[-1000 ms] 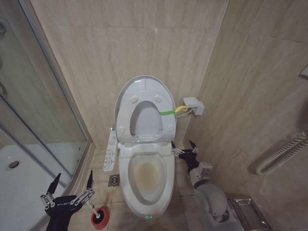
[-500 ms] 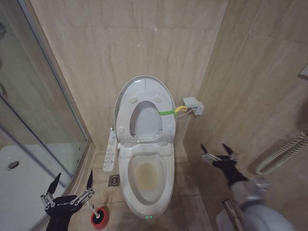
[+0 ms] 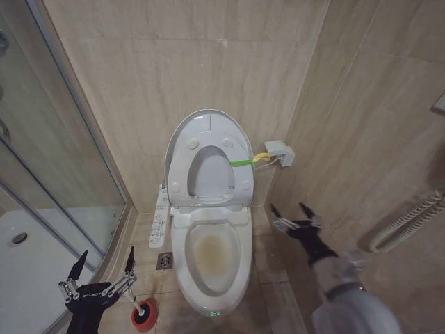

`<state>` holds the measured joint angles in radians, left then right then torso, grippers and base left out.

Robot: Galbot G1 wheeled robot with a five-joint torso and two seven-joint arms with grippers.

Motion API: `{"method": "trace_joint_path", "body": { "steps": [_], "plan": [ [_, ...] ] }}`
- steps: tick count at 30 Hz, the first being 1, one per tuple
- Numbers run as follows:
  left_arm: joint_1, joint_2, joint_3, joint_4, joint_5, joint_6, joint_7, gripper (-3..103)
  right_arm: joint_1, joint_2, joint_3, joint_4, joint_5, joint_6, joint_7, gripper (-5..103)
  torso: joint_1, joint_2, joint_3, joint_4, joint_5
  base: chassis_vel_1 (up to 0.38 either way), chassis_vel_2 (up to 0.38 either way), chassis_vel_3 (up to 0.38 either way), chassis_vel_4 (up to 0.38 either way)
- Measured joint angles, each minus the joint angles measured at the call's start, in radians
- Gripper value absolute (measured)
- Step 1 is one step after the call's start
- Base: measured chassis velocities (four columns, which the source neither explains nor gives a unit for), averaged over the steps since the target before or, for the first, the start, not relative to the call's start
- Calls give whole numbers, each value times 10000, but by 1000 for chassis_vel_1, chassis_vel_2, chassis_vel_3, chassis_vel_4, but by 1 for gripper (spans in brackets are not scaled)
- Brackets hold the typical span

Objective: Open the toilet lid, clean the toilet bowl with a toilet brush, close the toilet lid, and flush.

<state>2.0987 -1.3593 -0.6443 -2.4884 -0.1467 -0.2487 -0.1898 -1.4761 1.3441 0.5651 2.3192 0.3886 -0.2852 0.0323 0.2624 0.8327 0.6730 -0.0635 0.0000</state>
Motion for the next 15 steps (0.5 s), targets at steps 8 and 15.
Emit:
{"method": "trace_joint_path", "body": {
  "steps": [8,15],
  "plan": [
    [1,0,0,0,0,0,0,100,1080,61,-402,-1149,-390,383,224,100,1,0,1,-1,-3,0,0,0,0],
    [2,0,0,0,0,0,0,100,1008,17,-158,-1135,-294,415,224,100,0,0,1,-3,-2,0,0,0,0]
  ]
}}
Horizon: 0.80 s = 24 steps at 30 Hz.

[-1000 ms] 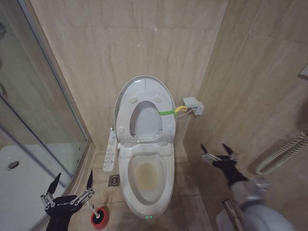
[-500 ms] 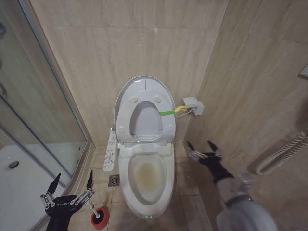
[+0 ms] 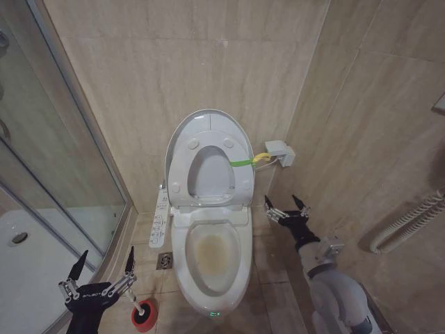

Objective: Open the toilet lid, clean the toilet bowl with a toilet brush, close the toilet lid, and flush.

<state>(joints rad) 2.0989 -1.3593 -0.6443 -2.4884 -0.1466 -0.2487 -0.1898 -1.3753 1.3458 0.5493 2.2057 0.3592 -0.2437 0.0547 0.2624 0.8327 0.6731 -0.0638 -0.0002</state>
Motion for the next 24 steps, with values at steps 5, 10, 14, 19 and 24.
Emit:
{"method": "trace_joint_path", "body": {
  "steps": [5,10,14,19,24],
  "plan": [
    [0,0,0,0,0,0,0,100,332,119,-220,-331,-168,121,-6,100,-1,0,-1,0,2,0,0,0,0],
    [0,0,0,0,0,0,0,100,969,9,-214,-901,-455,149,-16,100,0,0,-1,3,2,0,0,0,0],
    [0,0,0,-1,0,0,0,100,1537,-57,-138,-1494,-611,281,-3,100,0,0,0,1,2,0,0,0,0],
    [0,0,0,0,0,0,0,100,2295,-17,-36,-2290,-796,480,26,100,0,0,0,0,3,0,0,0,0],
    [0,0,0,0,0,0,0,100,3222,35,-161,-3340,-891,677,96,100,0,0,0,2,2,0,0,0,0]
  ]
}}
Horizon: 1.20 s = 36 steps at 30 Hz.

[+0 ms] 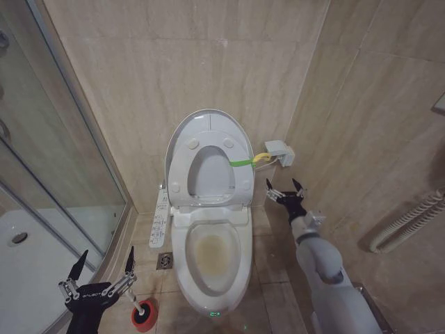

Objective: Open the toilet lid, clean the toilet bowl with a toilet brush, close the toilet lid, and flush.

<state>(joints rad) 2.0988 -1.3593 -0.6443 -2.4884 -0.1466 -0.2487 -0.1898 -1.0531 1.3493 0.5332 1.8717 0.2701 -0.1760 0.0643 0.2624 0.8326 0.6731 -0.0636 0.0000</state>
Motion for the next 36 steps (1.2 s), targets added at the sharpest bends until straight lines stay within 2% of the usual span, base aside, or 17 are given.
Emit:
{"method": "trace_joint_path", "body": {
  "steps": [13,20,24,30,36],
  "plan": [
    [0,0,0,0,0,0,0,100,1207,-6,-43,-1632,-203,343,24,100,0,0,0,-1,1,0,0,0,0],
    [0,0,0,0,0,0,0,100,1974,62,-269,-2513,-478,784,241,100,0,0,0,-1,1,0,0,0,0],
    [0,0,0,0,0,0,0,100,2655,209,-445,-3294,-817,1327,441,100,0,0,0,0,1,0,0,0,0],
    [0,0,0,0,0,0,0,100,3356,468,-501,-4358,-1122,1767,576,100,0,0,0,0,0,0,0,0,0],
    [0,0,0,0,0,0,0,100,4230,913,-531,-5869,-1675,2748,770,100,0,0,0,1,-1,0,0,0,0]
  ]
}}
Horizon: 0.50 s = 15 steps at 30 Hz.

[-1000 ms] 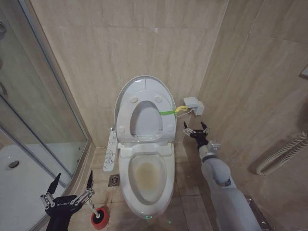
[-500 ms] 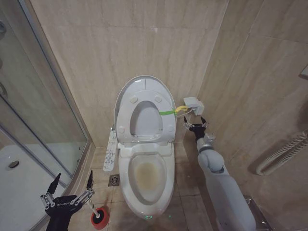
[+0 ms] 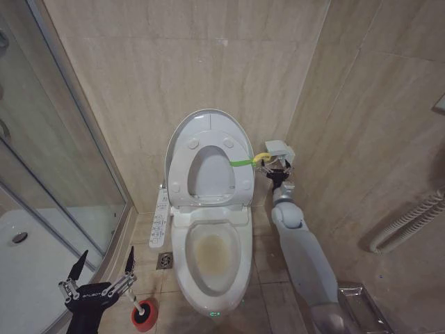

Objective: Open the toilet lid, clean the toilet bowl with a toilet brush, close the toilet lid, and flush.

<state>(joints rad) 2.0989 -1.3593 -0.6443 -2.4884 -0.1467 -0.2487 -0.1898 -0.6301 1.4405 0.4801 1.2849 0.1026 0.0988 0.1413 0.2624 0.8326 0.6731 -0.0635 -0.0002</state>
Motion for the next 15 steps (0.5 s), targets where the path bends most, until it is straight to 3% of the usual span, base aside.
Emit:
{"method": "trace_joint_path", "body": {
  "steps": [15],
  "plan": [
    [0,0,0,0,0,0,0,100,1142,713,-226,-1847,-649,1236,121,100,0,0,0,-1,0,0,0,0,0]
  ]
}}
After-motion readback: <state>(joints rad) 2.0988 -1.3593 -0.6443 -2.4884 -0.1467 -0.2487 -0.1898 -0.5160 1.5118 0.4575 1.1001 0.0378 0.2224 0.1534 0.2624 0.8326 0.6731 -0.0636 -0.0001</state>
